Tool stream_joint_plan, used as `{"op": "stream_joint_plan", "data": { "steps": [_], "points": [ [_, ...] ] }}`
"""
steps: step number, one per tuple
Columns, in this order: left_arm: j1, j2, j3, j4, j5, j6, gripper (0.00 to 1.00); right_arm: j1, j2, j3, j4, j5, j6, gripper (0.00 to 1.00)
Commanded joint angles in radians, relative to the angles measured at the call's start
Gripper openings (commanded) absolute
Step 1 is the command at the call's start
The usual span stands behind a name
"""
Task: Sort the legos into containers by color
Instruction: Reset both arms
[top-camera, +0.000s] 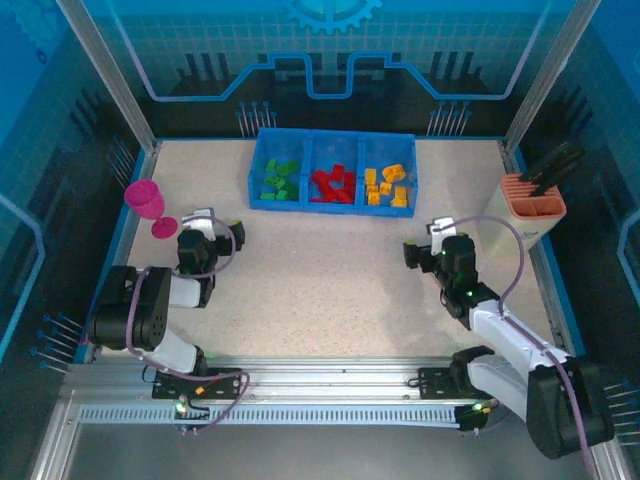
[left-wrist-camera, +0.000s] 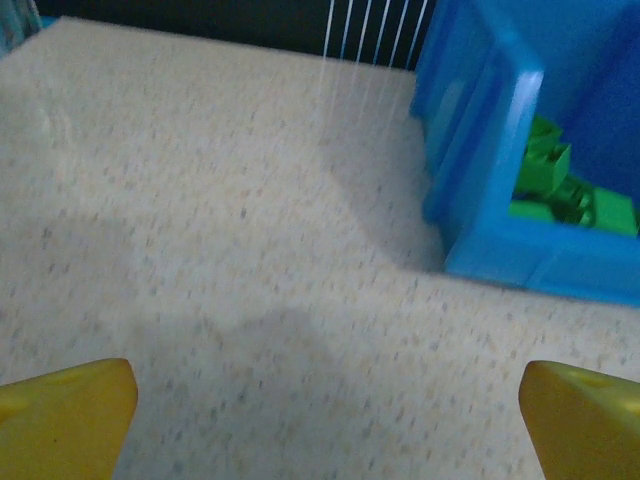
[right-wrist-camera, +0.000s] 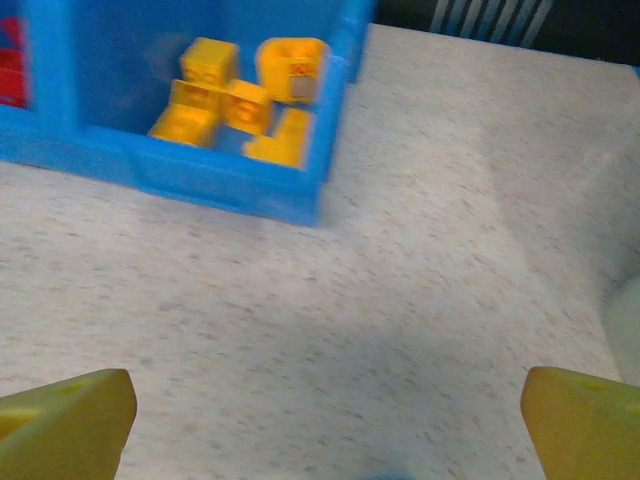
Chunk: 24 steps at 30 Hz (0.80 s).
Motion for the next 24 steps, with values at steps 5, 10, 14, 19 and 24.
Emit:
{"op": "stream_joint_plan", "data": {
  "steps": [5, 10, 14, 19, 24],
  "points": [
    [0.002, -0.003, 0.016, -0.014, 0.042, 0.025, 0.99, -0.156, 0.278, -0.071, 0.621, -0.115, 0.011, 1.0],
    [-0.004, -0.002, 0.042, -0.057, 0.103, 0.056, 0.99, -0.155, 0.516, -0.052, 0.818, -0.191, -0.024, 1.0],
    [-0.008, -0.001, 0.047, -0.066, 0.112, 0.067, 0.99, -0.153, 0.527, 0.005, 0.708, -0.215, -0.037, 1.0],
    [-0.008, 0.001, 0.047, -0.065, 0.111, 0.067, 0.99, -0.144, 0.548, 0.08, 0.594, -0.213, -0.042, 1.0],
    [-0.008, 0.0, 0.047, -0.065, 0.112, 0.067, 0.99, -0.145, 0.547, 0.077, 0.595, -0.212, -0.044, 1.0]
  ]
}}
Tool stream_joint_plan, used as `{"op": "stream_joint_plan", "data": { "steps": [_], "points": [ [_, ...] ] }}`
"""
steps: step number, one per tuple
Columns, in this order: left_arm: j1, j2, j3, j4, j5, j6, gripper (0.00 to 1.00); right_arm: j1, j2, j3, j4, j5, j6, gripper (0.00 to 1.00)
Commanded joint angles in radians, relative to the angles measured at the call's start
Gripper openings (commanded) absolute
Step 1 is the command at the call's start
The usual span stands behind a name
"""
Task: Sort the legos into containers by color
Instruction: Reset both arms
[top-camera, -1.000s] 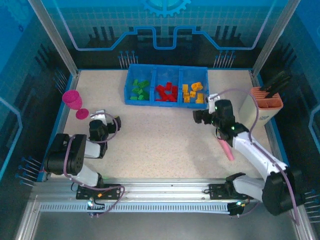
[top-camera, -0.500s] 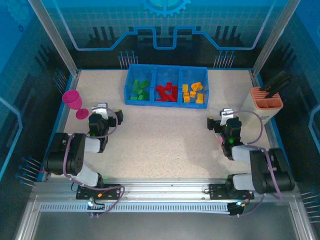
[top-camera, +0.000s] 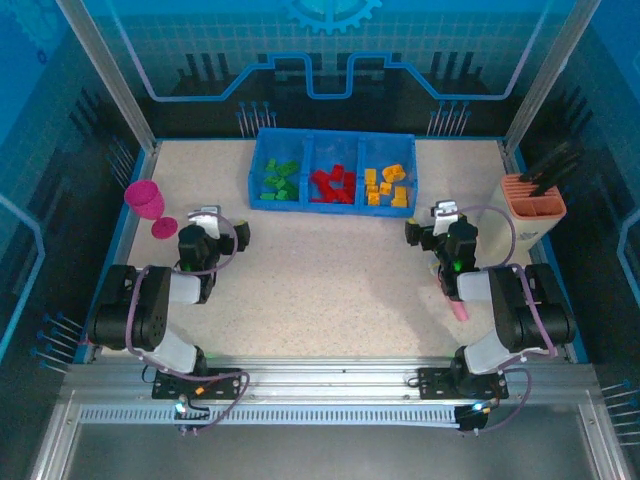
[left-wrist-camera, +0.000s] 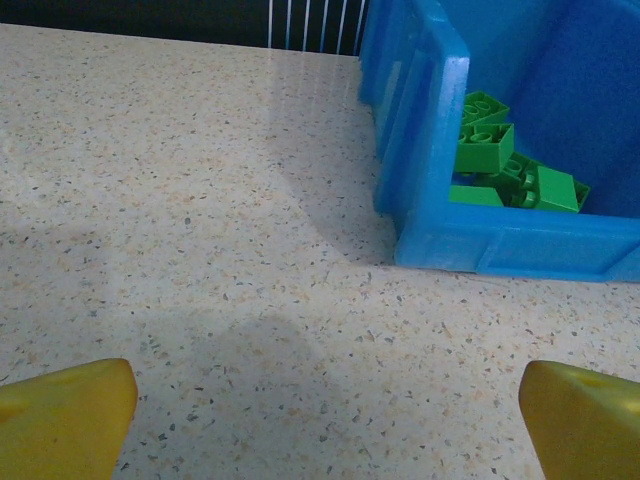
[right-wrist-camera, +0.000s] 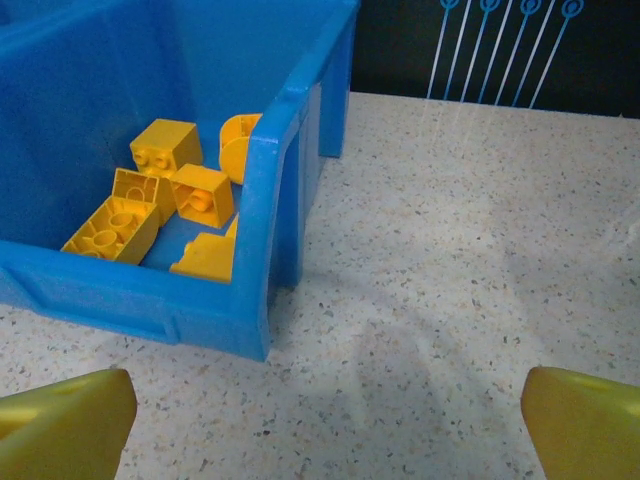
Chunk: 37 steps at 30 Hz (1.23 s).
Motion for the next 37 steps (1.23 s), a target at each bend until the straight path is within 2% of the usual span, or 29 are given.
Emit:
{"op": "stream_joint_plan", "data": {
  "steps": [1, 37],
  "points": [
    [-0.004, 0.0, 0.019, -0.003, 0.026, 0.015, 0.99, 0.002, 0.0, 0.0, -0.011, -0.012, -0.021, 1.0],
    [-0.005, -0.001, 0.019, -0.003, 0.025, 0.015, 0.99, 0.007, 0.001, 0.005, -0.018, -0.031, -0.031, 1.0]
  ]
}}
